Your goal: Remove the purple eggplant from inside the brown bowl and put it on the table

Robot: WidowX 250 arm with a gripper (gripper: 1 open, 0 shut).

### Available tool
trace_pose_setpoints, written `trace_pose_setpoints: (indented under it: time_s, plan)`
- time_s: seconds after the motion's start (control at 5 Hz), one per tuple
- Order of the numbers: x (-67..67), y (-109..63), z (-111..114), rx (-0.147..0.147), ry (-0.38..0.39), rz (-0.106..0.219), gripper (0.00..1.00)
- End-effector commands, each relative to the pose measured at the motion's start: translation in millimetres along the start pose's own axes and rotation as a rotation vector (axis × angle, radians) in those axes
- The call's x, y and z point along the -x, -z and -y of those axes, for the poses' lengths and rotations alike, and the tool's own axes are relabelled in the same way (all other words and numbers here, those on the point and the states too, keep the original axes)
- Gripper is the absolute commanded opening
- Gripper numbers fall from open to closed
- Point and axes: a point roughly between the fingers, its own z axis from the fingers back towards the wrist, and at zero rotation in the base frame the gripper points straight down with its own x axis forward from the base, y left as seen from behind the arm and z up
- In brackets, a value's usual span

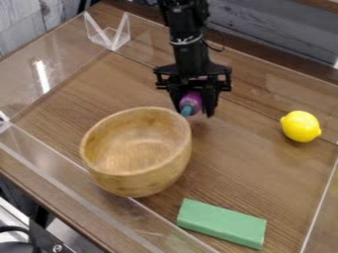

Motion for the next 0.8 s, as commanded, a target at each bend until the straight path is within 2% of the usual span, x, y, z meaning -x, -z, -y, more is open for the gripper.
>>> trace_pose_setpoints:
  time_s: [0.0,0.6]
  plan:
    - [0.2,-16.2,10.2,0.006,0.039,0.059,0.0]
    - [8.6,-3.1,21.3,0.003,0.065,0.054,0.0]
